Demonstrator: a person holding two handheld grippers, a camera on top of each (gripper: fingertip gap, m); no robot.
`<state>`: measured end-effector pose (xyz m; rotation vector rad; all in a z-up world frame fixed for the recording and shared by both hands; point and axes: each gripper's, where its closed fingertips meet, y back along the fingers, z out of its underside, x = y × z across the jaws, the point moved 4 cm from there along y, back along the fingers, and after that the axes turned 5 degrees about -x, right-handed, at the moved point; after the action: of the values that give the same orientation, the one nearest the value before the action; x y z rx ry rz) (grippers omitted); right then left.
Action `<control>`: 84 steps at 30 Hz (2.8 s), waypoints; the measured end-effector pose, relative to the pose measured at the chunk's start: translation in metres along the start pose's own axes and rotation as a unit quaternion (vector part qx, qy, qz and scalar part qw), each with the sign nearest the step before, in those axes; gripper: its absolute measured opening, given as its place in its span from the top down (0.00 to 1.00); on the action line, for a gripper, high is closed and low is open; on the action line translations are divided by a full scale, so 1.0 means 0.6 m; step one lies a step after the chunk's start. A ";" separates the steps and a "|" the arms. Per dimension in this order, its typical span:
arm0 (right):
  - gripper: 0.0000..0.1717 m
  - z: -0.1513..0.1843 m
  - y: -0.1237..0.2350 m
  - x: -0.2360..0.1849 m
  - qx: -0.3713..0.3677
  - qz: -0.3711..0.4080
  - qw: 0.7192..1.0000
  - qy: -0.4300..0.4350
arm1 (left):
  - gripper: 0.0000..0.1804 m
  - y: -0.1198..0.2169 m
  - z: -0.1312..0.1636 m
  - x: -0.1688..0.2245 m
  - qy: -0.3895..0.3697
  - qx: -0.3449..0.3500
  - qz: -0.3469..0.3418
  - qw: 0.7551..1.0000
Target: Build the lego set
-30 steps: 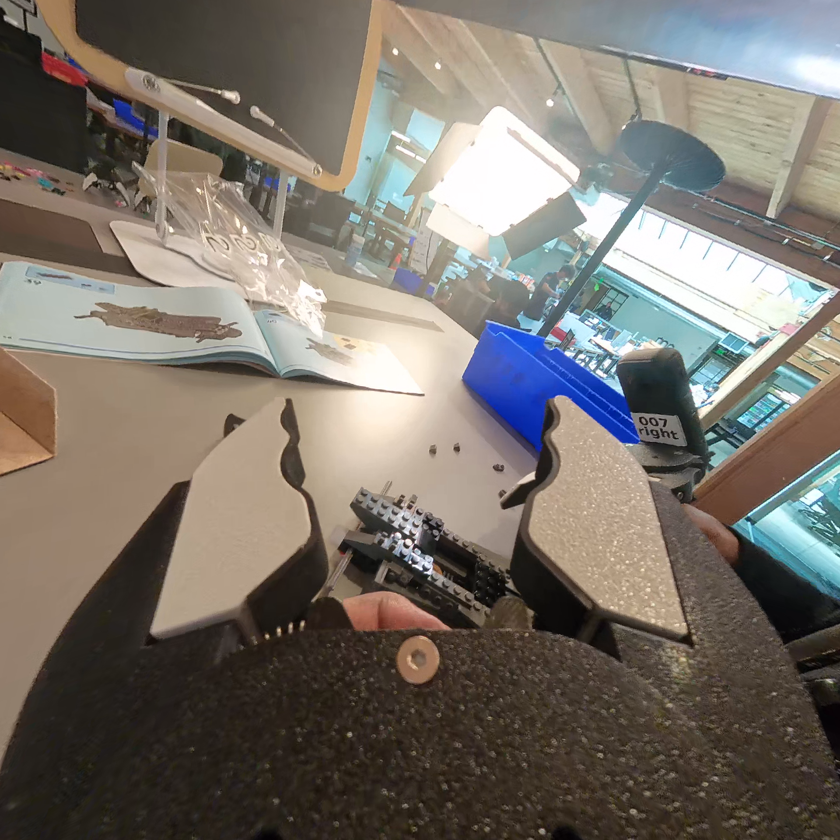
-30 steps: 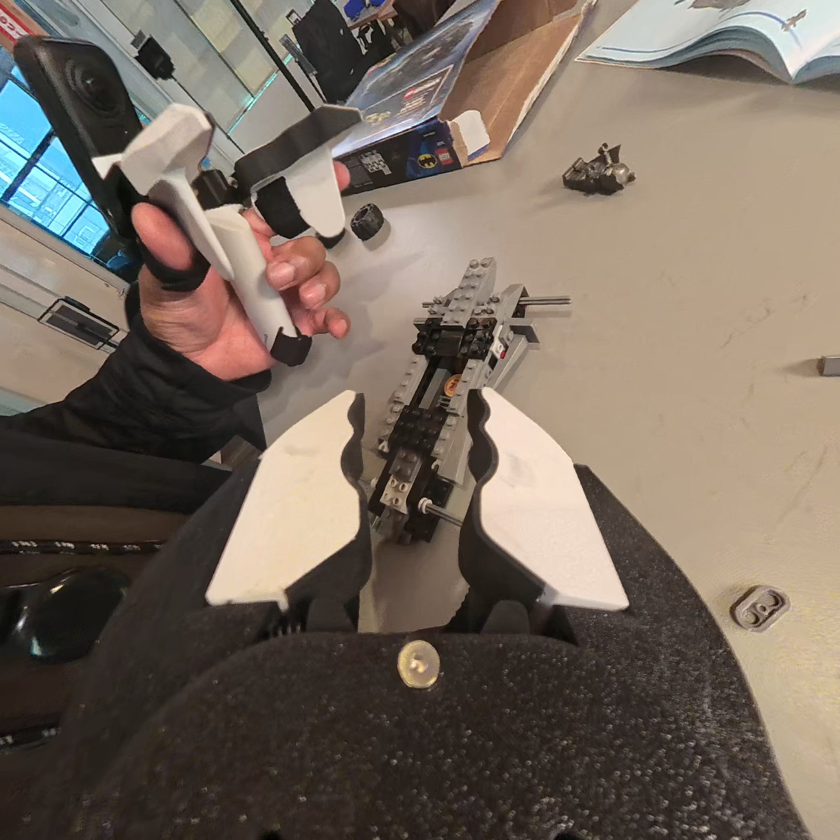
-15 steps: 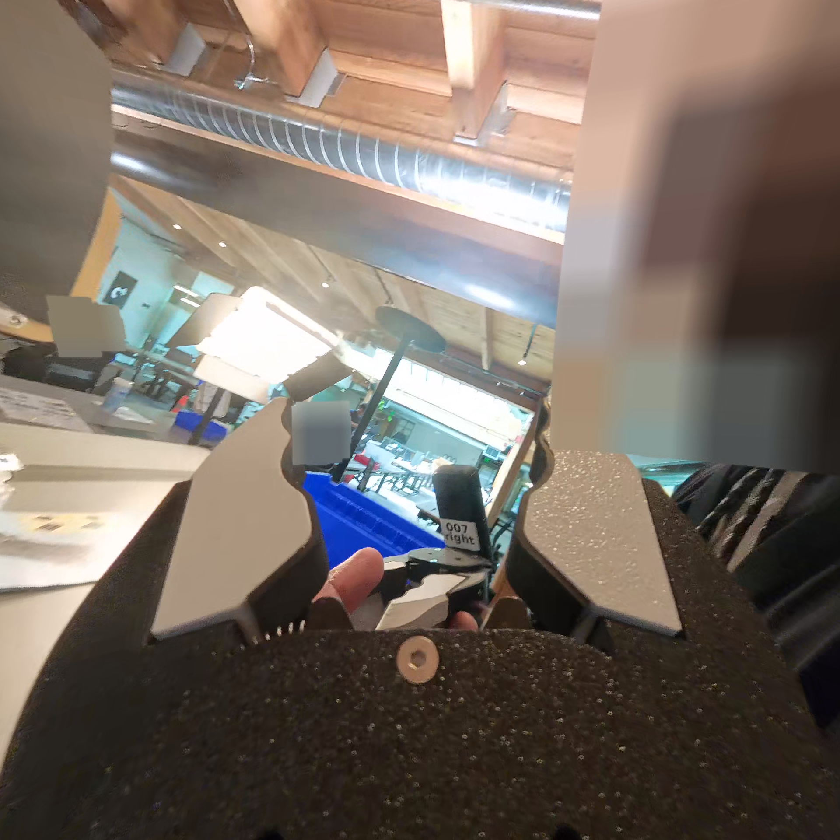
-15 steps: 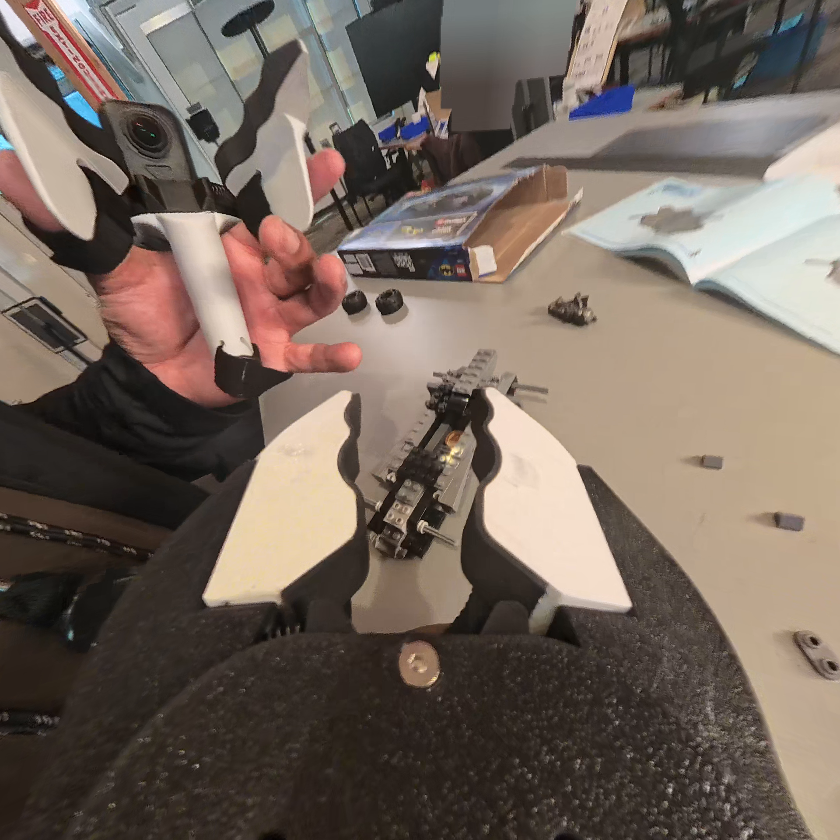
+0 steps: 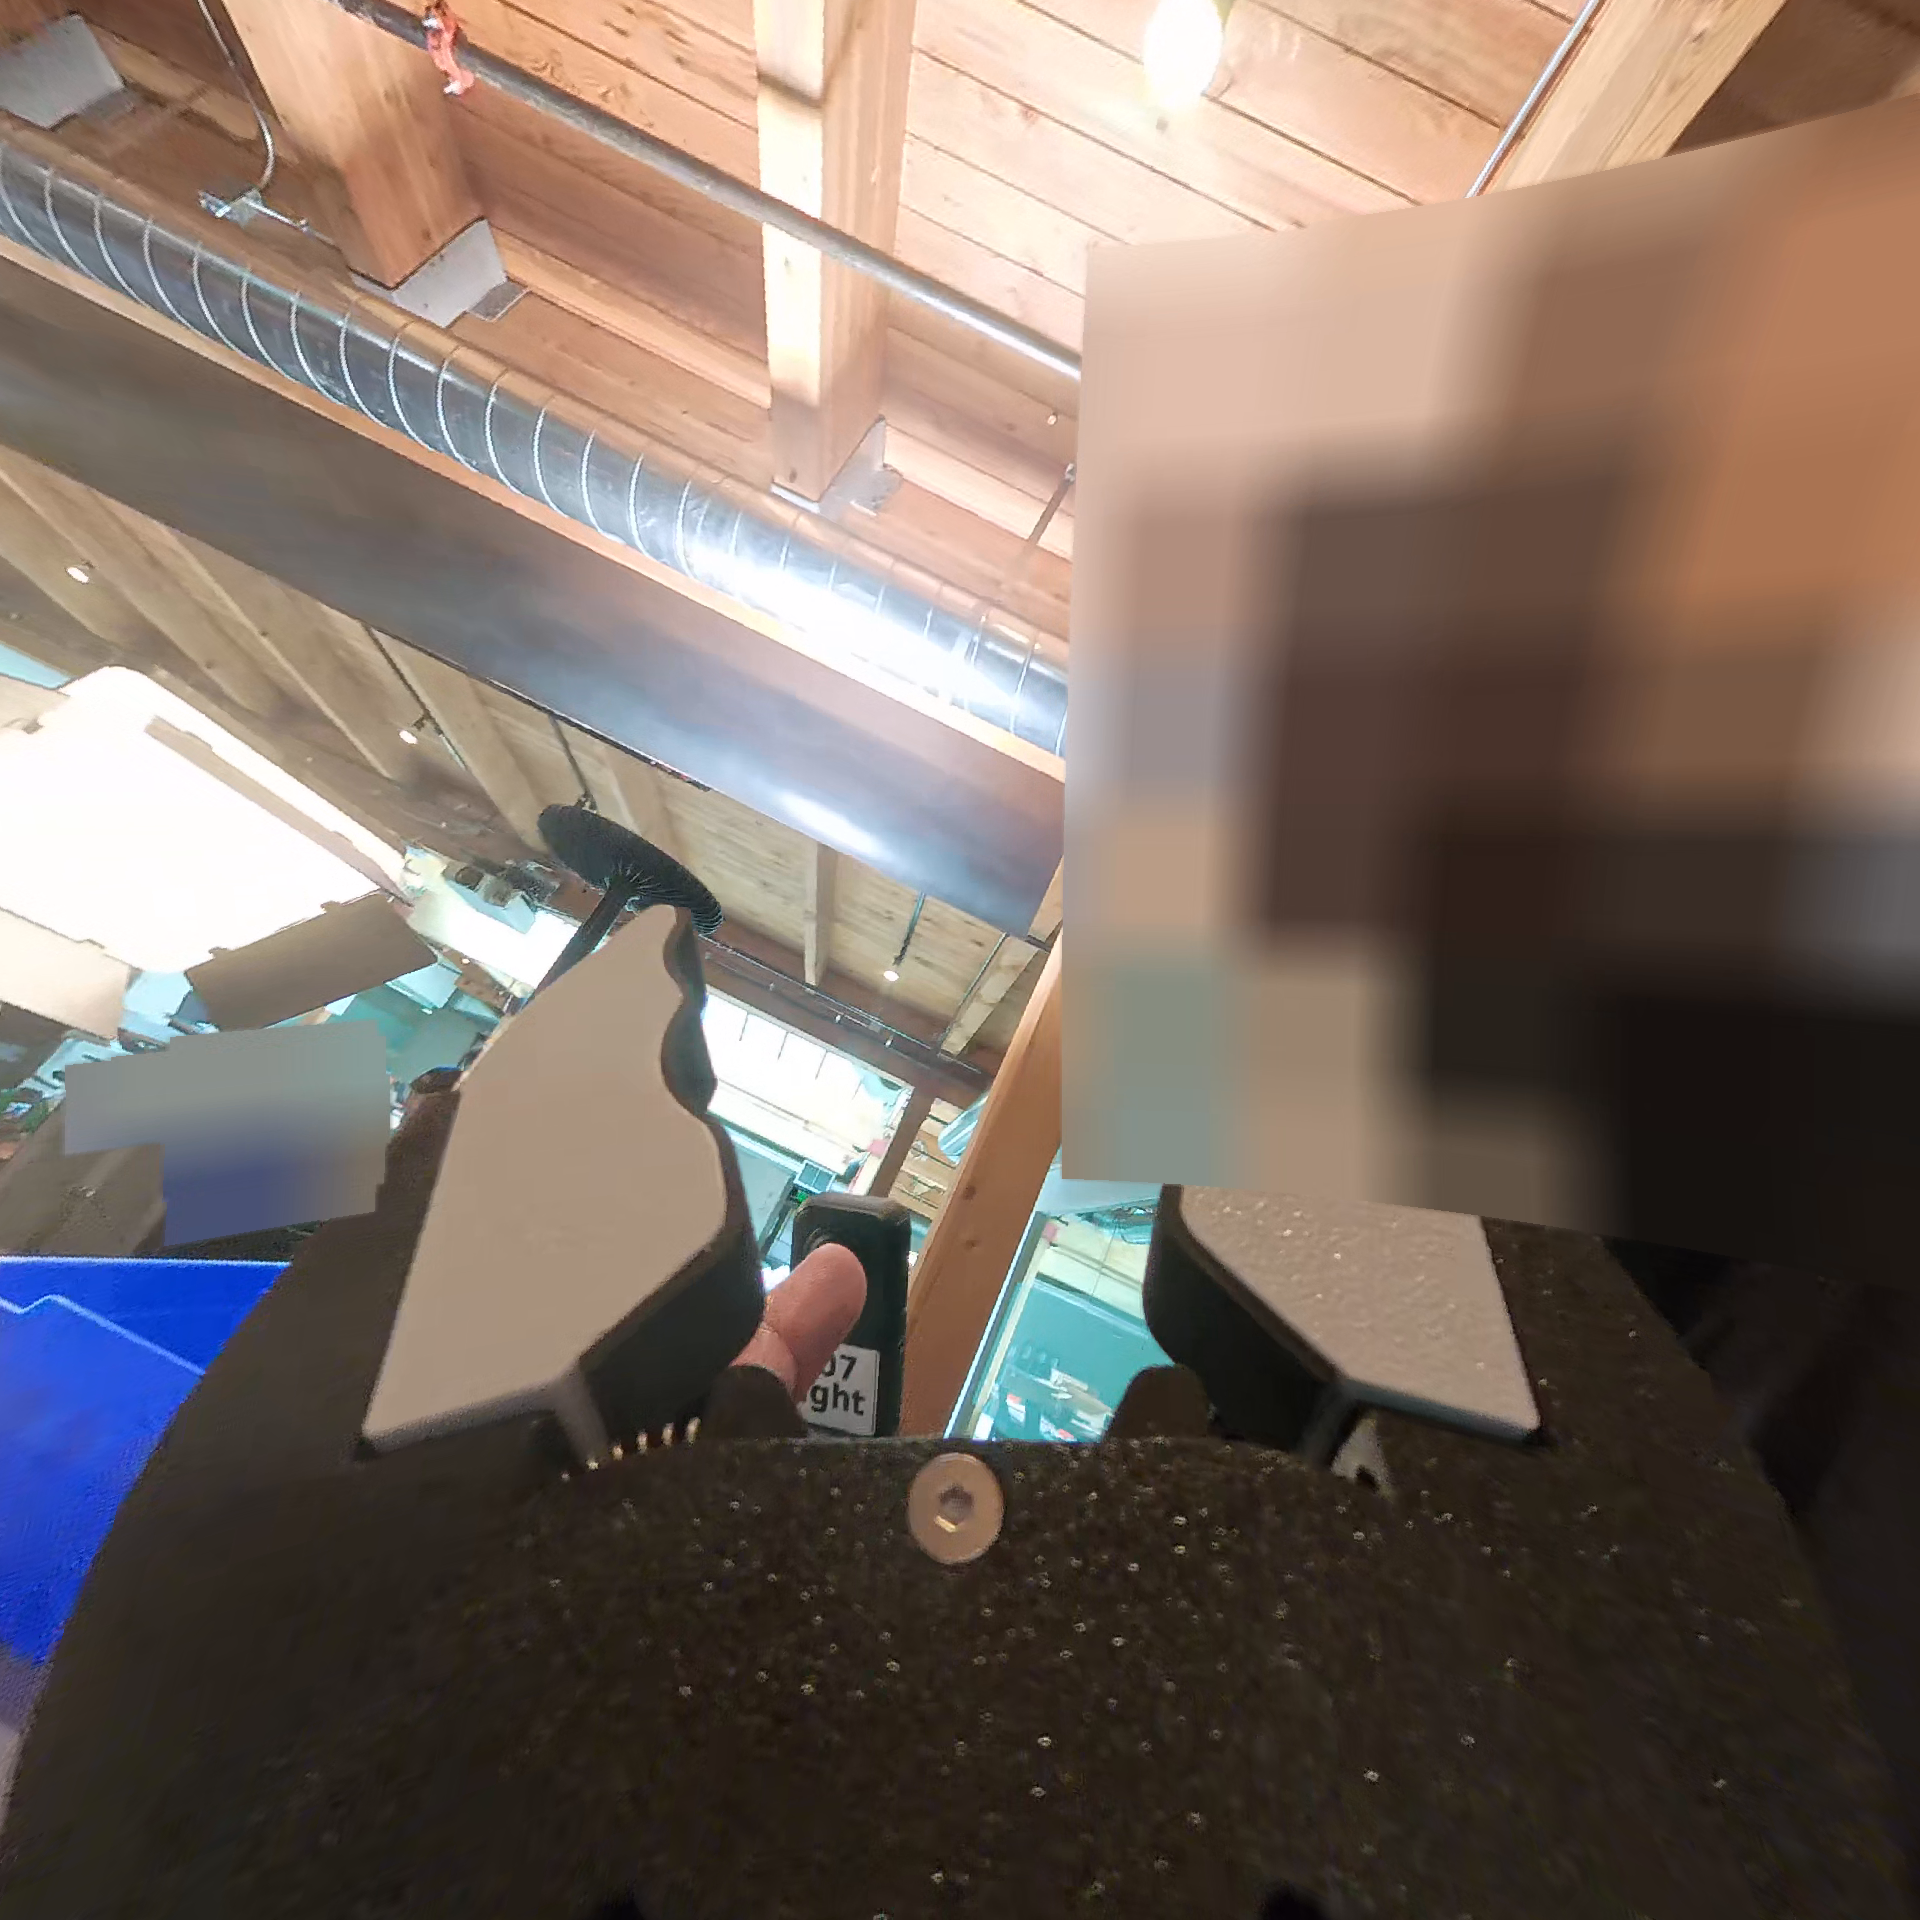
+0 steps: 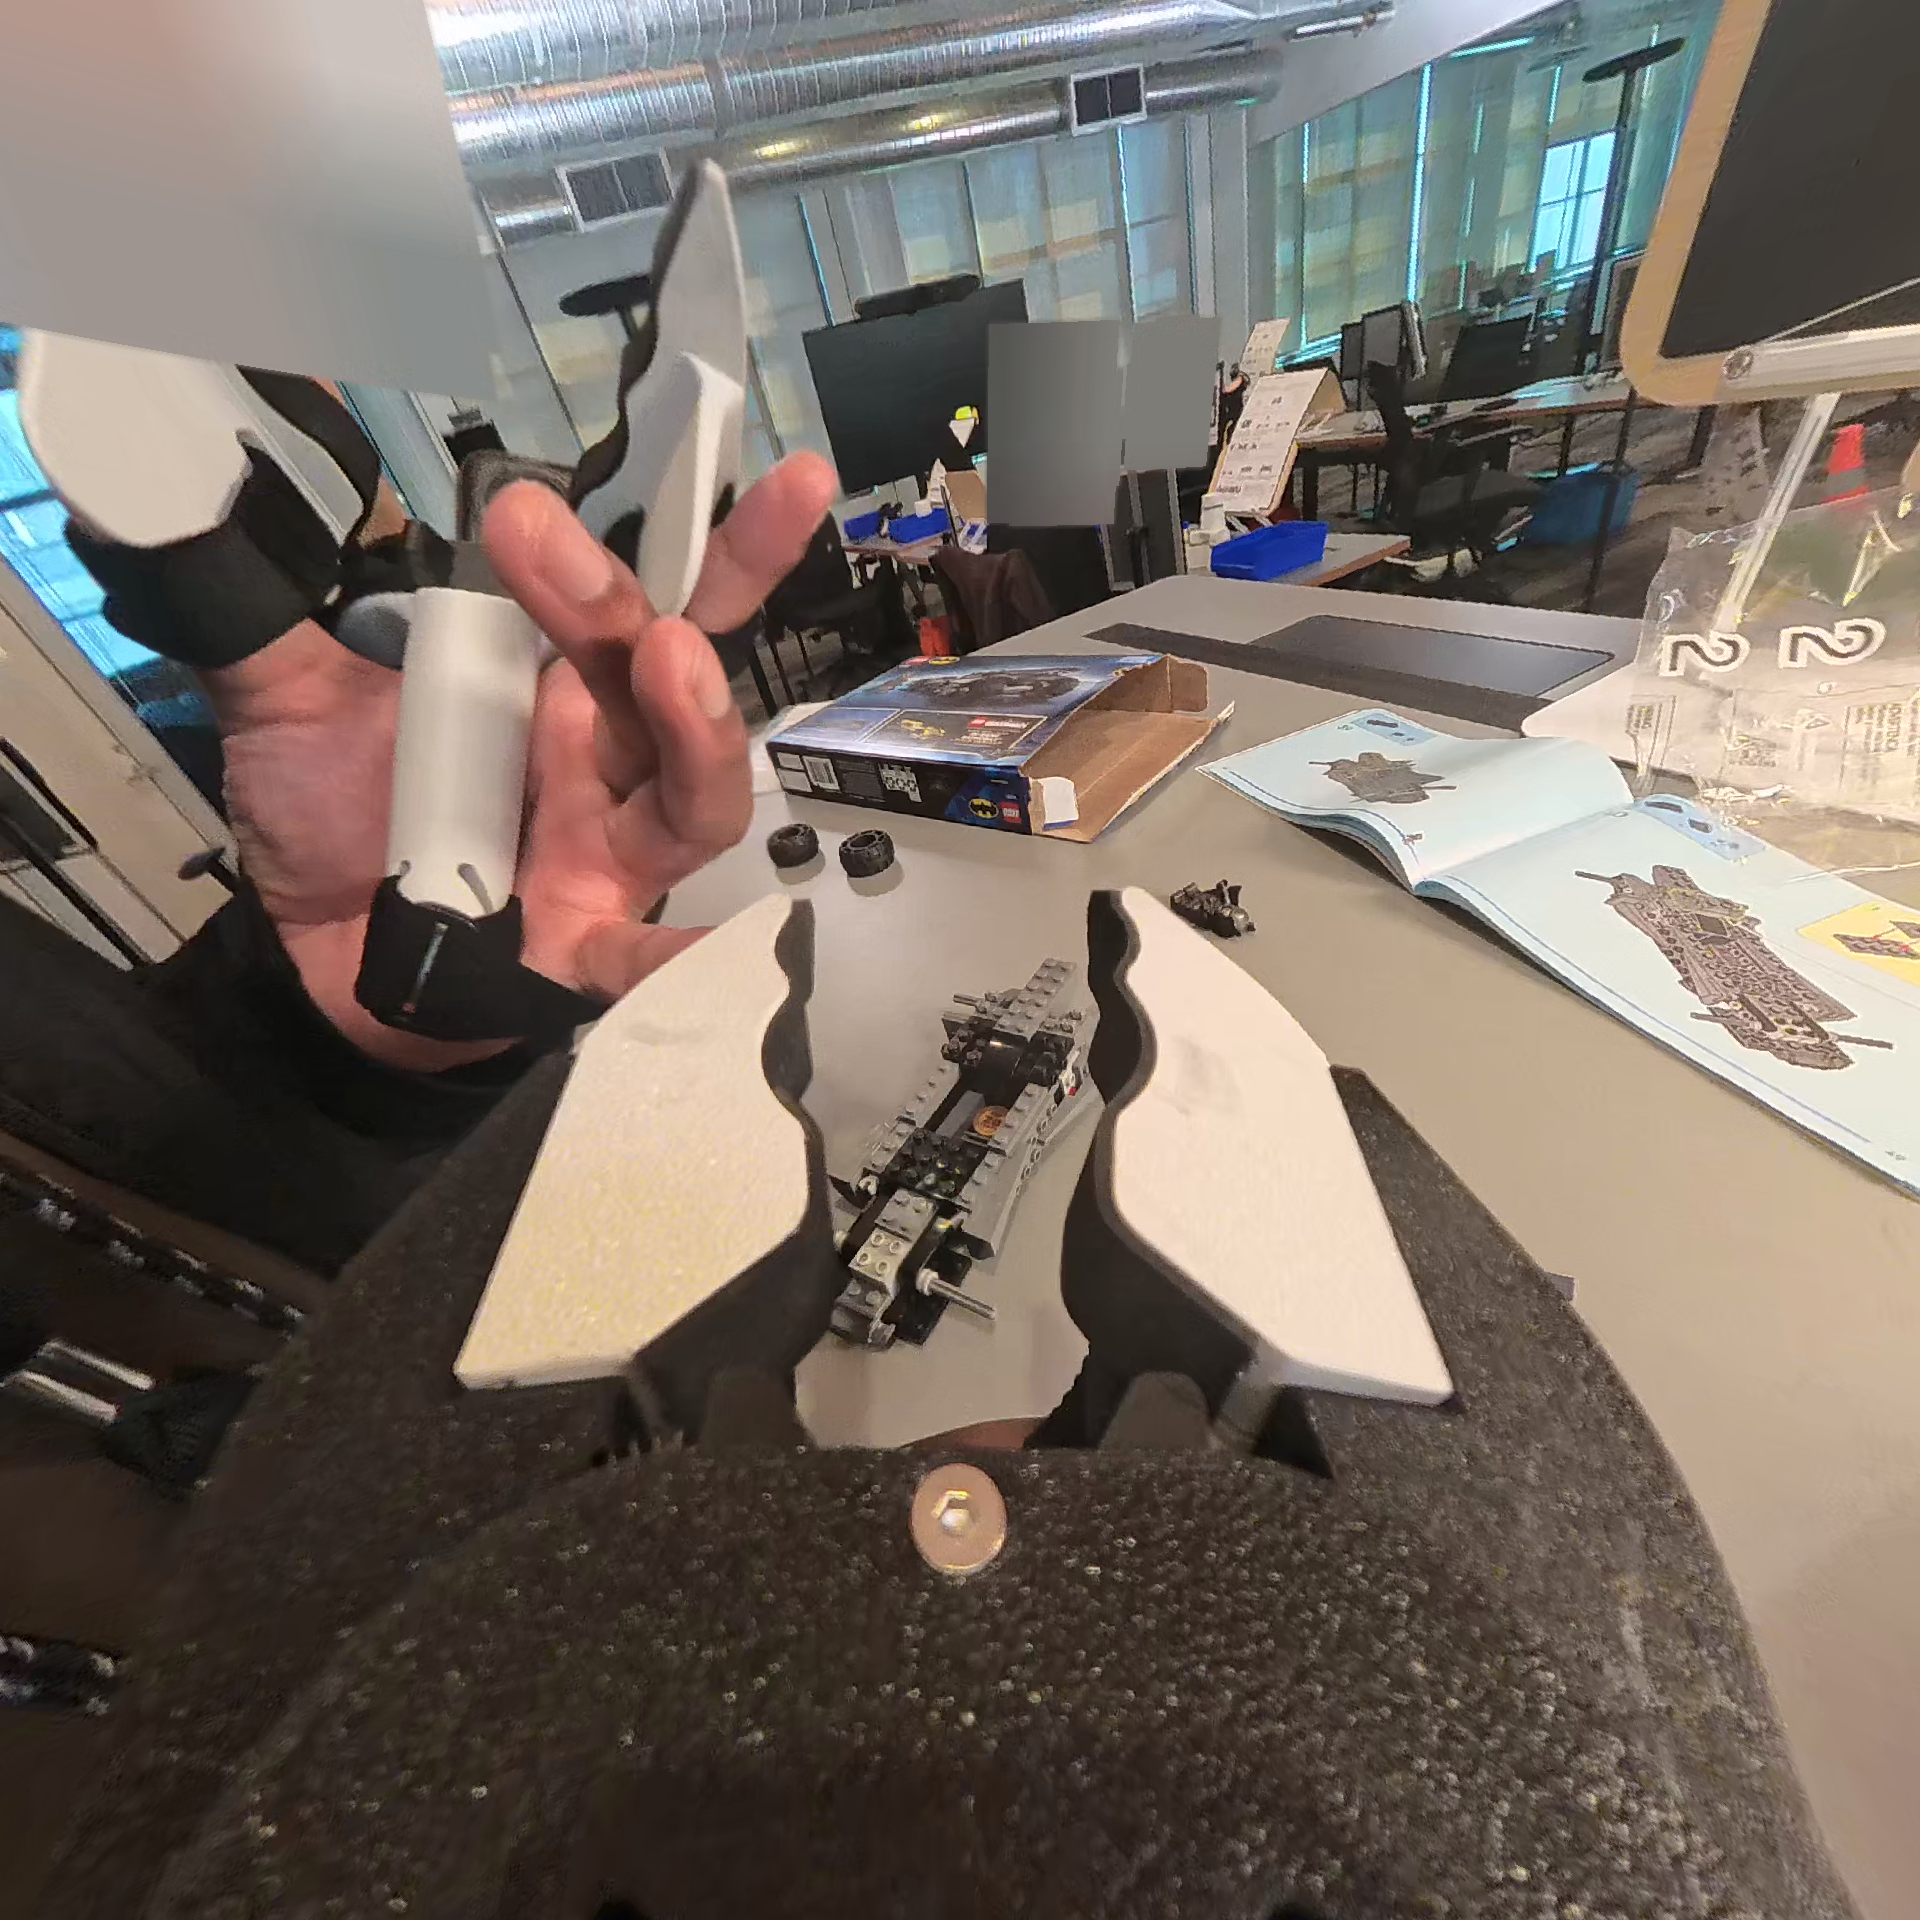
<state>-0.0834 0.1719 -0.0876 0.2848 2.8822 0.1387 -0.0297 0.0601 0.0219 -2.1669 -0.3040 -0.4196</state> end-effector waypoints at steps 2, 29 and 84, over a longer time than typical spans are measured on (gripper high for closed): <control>0.70 -0.002 0.005 0.001 0.007 -0.002 1.000 -0.008 | 0.49 -0.005 0.000 0.004 0.001 0.000 0.004 1.000; 0.71 0.005 -0.024 -0.011 0.016 0.007 1.000 -0.019 | 0.52 0.000 -0.051 0.048 0.009 0.036 0.072 0.997; 0.74 0.148 -0.087 0.076 -0.307 0.203 0.929 -0.044 | 0.50 0.246 -0.008 -0.202 -0.256 -0.368 -0.433 0.782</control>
<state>-0.1141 0.1365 -0.1899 0.7253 2.4837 1.0407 -0.0876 -0.0373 -0.1315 -2.7678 -1.7384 -0.4786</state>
